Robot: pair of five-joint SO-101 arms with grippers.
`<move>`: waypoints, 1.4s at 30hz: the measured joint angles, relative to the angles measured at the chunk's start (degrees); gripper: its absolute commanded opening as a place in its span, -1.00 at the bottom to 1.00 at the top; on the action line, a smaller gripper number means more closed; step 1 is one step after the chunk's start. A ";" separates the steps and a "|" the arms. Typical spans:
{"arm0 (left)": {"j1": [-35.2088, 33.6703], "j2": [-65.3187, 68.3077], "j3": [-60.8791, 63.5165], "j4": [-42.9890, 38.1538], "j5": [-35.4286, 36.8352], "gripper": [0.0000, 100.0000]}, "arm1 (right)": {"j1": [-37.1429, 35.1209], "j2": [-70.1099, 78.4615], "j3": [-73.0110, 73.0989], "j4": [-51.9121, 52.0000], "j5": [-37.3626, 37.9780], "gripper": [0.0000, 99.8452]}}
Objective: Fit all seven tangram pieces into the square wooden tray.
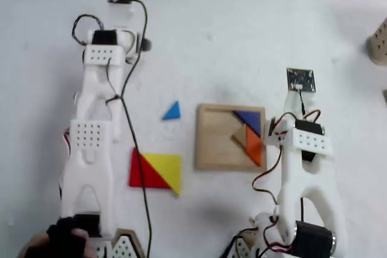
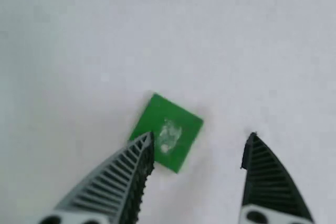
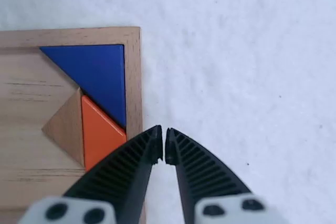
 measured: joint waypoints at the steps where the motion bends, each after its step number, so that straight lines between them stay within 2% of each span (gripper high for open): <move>1: -0.26 1.93 -1.76 -1.93 0.00 -0.44 | 0.00 0.00 0.00 0.00 0.00 -0.95; 7: -0.70 10.90 -6.68 -12.48 0.00 -0.49 | 0.00 0.00 0.00 0.00 0.00 -0.95; 13: -0.70 13.27 -6.77 -14.15 -3.52 -0.94 | 0.00 0.00 0.00 0.00 0.00 -0.95; 20: -0.79 13.19 -10.64 -1.58 -6.59 -0.94 | 0.00 0.00 0.00 0.00 0.00 -0.95; 26: -0.70 13.19 -18.46 17.32 -6.42 -0.94 | -0.18 0.00 0.00 0.00 0.00 -0.95; 33: -0.70 8.97 -19.43 35.52 -6.33 -0.96 | -0.18 0.00 0.00 0.00 0.00 -0.95; 42: -4.84 -0.79 -17.49 37.80 -2.29 -0.96 | -0.18 0.00 0.00 0.00 0.00 -0.95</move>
